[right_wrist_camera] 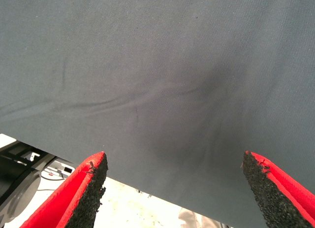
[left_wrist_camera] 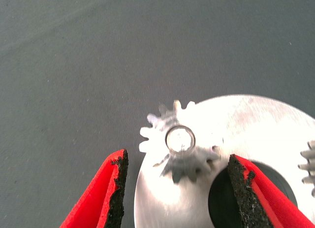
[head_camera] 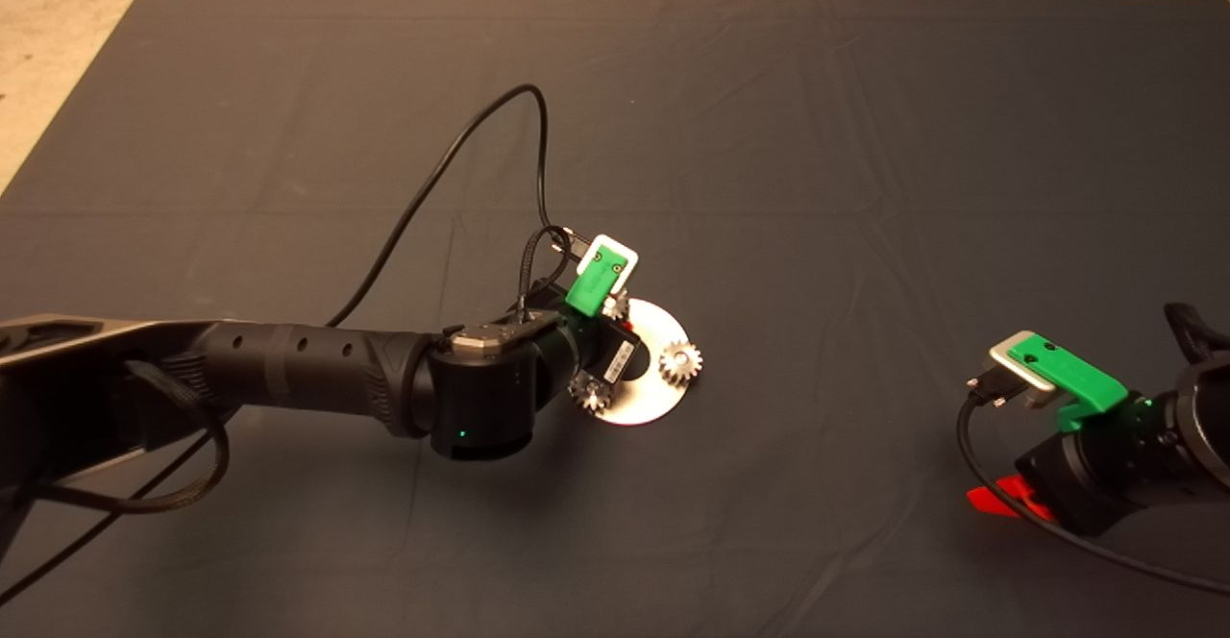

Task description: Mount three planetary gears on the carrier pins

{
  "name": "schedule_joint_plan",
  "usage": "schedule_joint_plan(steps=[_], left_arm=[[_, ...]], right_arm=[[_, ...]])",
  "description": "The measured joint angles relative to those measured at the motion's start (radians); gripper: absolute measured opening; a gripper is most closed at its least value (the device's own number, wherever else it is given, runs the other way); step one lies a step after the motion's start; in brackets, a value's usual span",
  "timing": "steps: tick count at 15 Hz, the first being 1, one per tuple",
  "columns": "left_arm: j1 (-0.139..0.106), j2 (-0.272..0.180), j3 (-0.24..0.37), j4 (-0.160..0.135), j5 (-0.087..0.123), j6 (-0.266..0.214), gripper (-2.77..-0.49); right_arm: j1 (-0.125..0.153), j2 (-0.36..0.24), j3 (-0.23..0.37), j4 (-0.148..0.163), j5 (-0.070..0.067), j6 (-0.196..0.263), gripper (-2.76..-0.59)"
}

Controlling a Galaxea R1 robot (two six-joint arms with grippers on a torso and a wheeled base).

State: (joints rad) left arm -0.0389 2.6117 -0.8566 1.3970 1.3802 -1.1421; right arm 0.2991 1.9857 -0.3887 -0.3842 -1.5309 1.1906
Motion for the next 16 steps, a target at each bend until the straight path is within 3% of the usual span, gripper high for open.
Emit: schedule_joint_plan(steps=[1, 2, 3, 4, 5, 8, 11, 12, 14, 15, 16], left_arm=[[0.000, -0.014, 0.021, -0.001, 0.009, 0.003, -1.78], [-0.002, -0.029, 0.044, -0.007, 0.031, 0.006, -1.77], [-0.011, -0.039, 0.065, -0.024, 0.066, 0.013, -1.77], [-0.029, -0.051, 0.086, -0.053, 0.106, 0.024, -1.77], [-0.056, -0.064, 0.109, -0.100, 0.135, 0.033, -1.77], [-0.119, -0.085, 0.154, -0.248, 0.143, 0.052, -1.77], [-0.196, -0.099, 0.159, -0.443, 0.145, 0.055, -1.77], [-0.217, -0.105, 0.160, -0.515, 0.146, 0.046, -1.77], [-0.233, -0.119, 0.208, -0.620, 0.145, -0.035, -1.77], [-0.237, -0.137, 0.257, -0.651, 0.144, -0.104, -1.77], [-0.241, -0.167, 0.306, -0.668, 0.142, -0.178, -1.77]], right_arm=[[0.000, 0.000, 0.000, 0.000, 0.000, 0.000, -1.33], [0.000, 0.000, 0.000, 0.000, 0.000, 0.000, -1.33], [0.000, 0.000, 0.000, 0.000, 0.000, 0.000, -1.33], [0.000, 0.000, 0.000, 0.000, 0.000, 0.000, -1.33], [0.000, 0.000, 0.000, 0.000, 0.000, 0.000, -1.33], [0.000, 0.004, 0.000, 0.005, 0.003, 0.000, -1.33], [0.001, 0.017, 0.000, 0.044, 0.019, 0.004, -1.33], [0.001, 0.036, 0.000, 0.047, 0.034, 0.012, -1.33], [0.000, 0.111, 0.000, 0.049, 0.043, 0.046, -1.33], [0.001, 0.150, 0.000, 0.048, 0.044, 0.091, -1.33], [0.001, 0.190, 0.000, 0.041, 0.029, 0.153, -1.33]])
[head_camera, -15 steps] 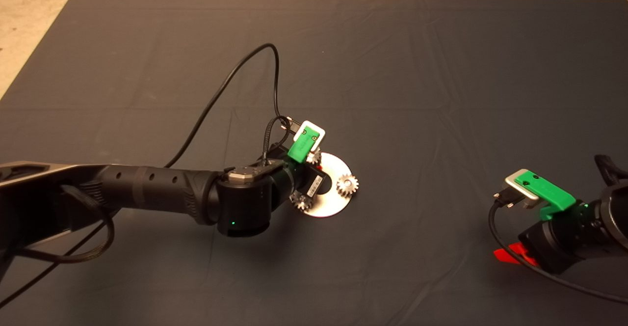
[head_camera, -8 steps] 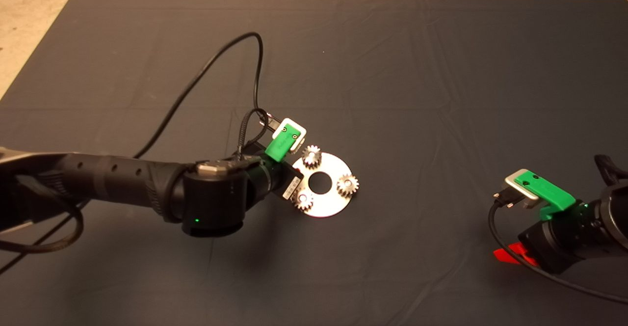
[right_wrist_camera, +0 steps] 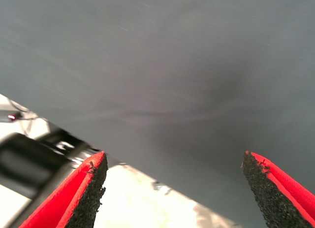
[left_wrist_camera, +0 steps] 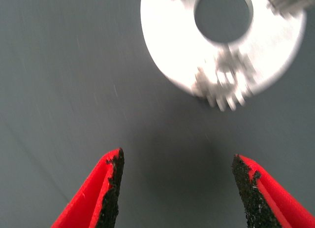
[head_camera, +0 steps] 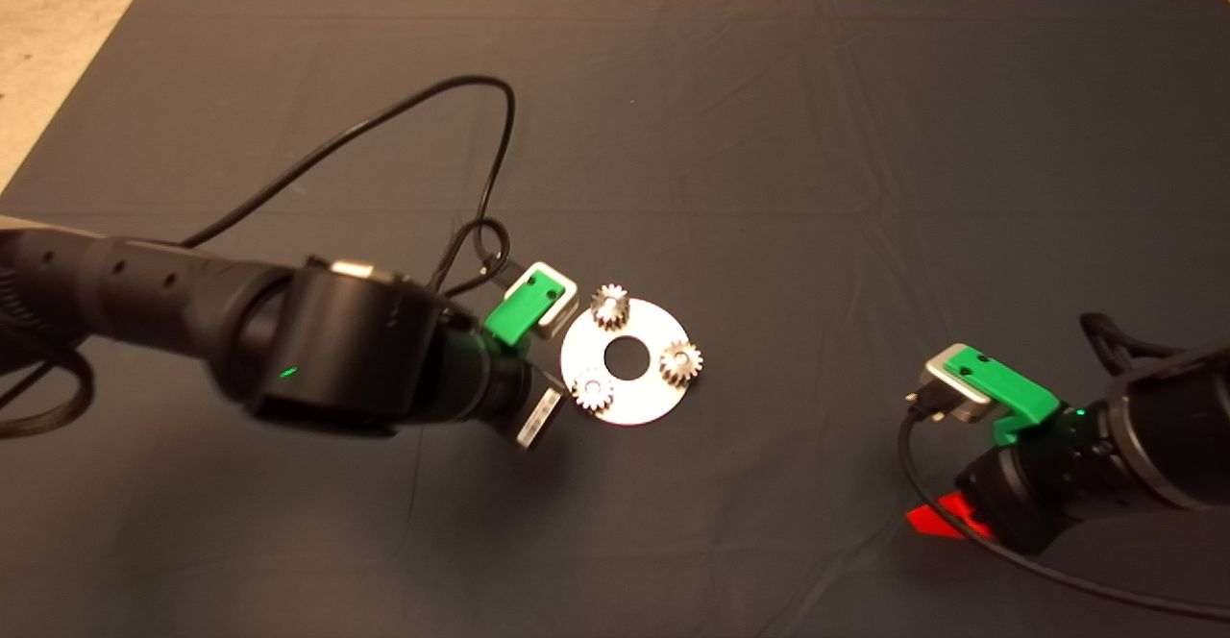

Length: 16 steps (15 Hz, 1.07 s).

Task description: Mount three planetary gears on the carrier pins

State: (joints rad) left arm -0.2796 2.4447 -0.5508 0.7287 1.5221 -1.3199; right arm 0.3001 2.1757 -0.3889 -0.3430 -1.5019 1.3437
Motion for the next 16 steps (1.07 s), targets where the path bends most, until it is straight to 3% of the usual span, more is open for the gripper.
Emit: schedule_joint_plan(steps=[1, 3, 4, 6, 9, 13, 16], left_arm=[[-0.008, -0.050, 0.060, -0.015, 0.000, -0.066, -1.77], [-0.021, -0.154, 0.160, -0.053, 0.003, -0.192, -1.77], [-0.021, -0.183, 0.182, -0.071, 0.005, -0.229, -1.77], [-0.023, -0.196, 0.193, -0.093, 0.008, -0.255, -1.77], [-0.023, -0.187, 0.203, -0.104, 0.003, -0.266, -1.77], [-0.010, -0.175, 0.212, -0.120, 0.003, -0.289, -1.77], [-0.008, -0.167, 0.214, -0.122, 0.003, -0.299, -1.77]], right_arm=[[0.000, 0.040, 0.000, -0.011, -0.022, 0.069, -1.33], [-0.001, 0.095, 0.000, -0.052, -0.025, 0.154, -1.33], [-0.001, 0.111, -0.001, -0.067, -0.025, 0.167, -1.33], [-0.001, 0.120, -0.001, -0.086, -0.025, 0.174, -1.33], [-0.002, 0.088, -0.001, -0.094, -0.029, 0.182, -1.33], [-0.034, 0.055, -0.001, -0.102, -0.029, 0.188, -1.33], [-0.041, 0.048, -0.001, -0.103, -0.032, 0.190, -1.33]])
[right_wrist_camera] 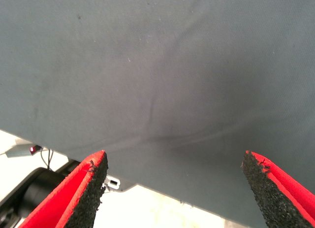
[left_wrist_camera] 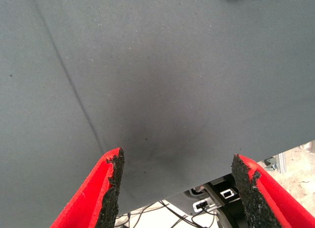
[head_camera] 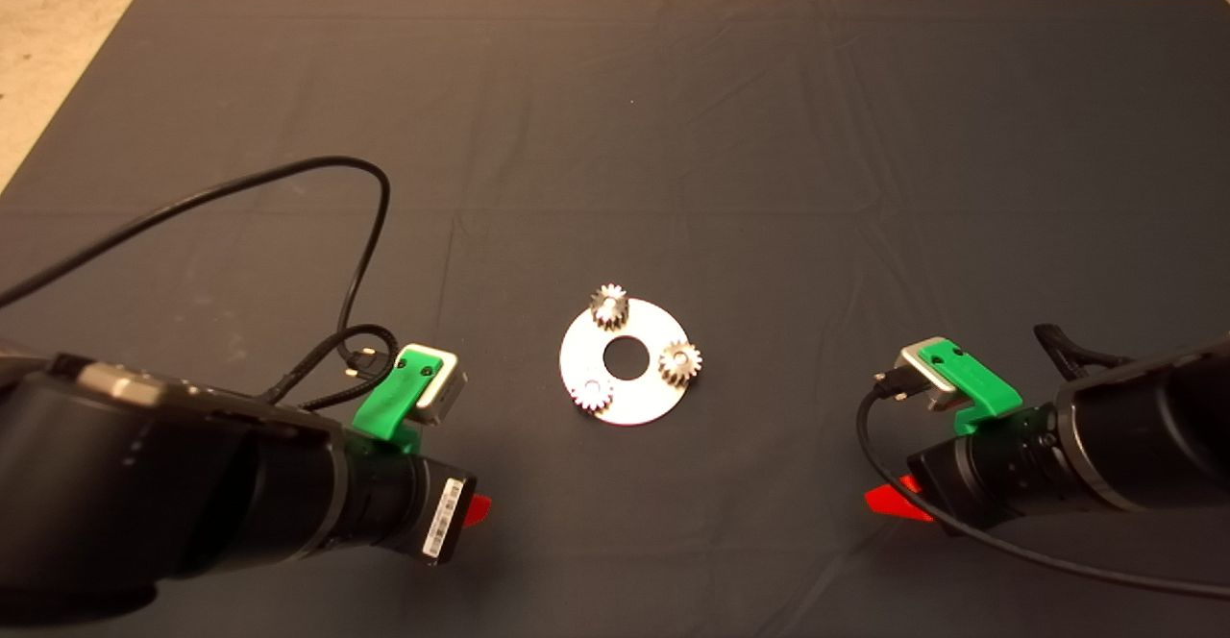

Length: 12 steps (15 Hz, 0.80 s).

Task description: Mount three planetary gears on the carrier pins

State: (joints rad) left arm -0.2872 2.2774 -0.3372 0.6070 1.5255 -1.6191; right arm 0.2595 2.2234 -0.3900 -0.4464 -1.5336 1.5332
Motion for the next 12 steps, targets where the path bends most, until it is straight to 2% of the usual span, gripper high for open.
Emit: schedule_joint_plan(steps=[2, 8, 12], left_arm=[[0.002, 0.000, 0.000, -0.002, 0.001, -0.005, -1.77], [0.002, -0.003, 0.002, -0.004, 0.000, -0.014, -1.77], [0.002, -0.046, 0.004, -0.005, 0.000, -0.016, -1.77]], right_arm=[[-0.012, 0.000, 0.000, -0.001, 0.001, 0.002, -1.33], [-0.018, 0.002, 0.000, -0.002, 0.002, 0.002, -1.33], [-0.019, 0.024, 0.000, -0.003, 0.000, 0.002, -1.33]])
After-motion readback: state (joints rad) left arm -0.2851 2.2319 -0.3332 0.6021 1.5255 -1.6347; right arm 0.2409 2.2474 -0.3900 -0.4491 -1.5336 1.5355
